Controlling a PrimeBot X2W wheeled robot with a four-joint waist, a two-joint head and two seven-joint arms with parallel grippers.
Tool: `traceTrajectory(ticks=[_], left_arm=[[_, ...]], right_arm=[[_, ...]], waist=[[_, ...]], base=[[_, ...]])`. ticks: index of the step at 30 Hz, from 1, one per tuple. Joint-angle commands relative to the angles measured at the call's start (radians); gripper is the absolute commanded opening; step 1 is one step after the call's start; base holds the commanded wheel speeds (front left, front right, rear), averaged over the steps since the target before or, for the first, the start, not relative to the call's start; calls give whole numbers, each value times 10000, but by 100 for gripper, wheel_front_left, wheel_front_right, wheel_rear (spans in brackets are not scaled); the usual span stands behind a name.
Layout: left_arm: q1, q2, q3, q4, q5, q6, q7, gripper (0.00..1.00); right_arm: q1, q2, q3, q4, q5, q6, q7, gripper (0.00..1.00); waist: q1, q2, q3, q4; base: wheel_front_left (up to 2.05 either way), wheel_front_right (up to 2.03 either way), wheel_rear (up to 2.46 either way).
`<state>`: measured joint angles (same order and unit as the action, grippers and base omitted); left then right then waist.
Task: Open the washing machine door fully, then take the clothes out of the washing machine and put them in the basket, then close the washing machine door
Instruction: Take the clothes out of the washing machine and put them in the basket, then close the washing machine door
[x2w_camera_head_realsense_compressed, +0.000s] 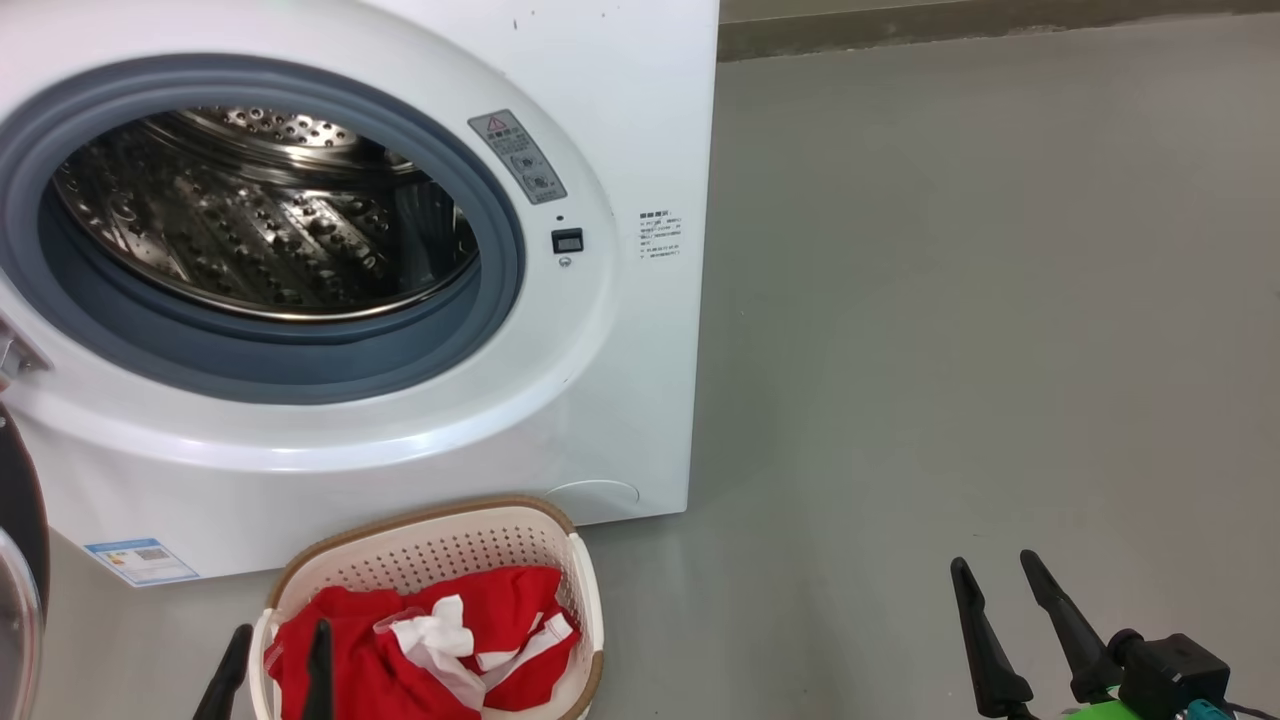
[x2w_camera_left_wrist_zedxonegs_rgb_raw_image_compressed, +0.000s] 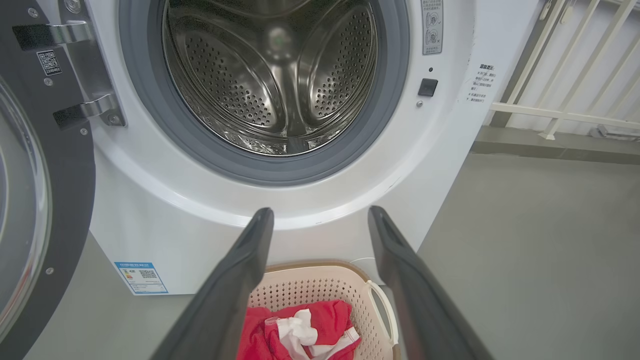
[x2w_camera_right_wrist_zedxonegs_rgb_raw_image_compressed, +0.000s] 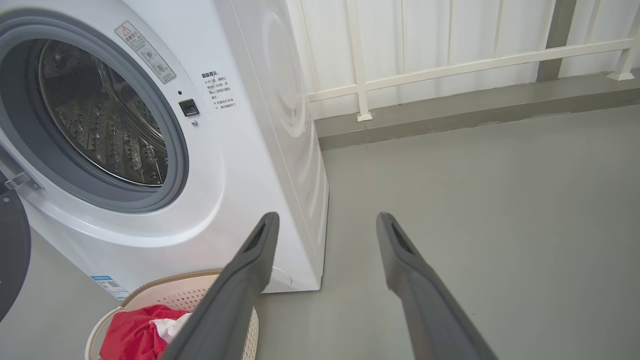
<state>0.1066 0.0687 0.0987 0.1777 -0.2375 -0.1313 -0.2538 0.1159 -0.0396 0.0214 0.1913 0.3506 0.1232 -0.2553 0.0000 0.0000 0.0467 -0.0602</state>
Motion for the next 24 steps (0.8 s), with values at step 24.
traceTrajectory(ticks=[24], left_arm=[[-294,27,288,-214,147,6,-80,100]], right_arm=[[-167,-106,247,-297,-4,75,-65,100]], waist=[[0,0,70,120]], base=[[-13,13,0]])
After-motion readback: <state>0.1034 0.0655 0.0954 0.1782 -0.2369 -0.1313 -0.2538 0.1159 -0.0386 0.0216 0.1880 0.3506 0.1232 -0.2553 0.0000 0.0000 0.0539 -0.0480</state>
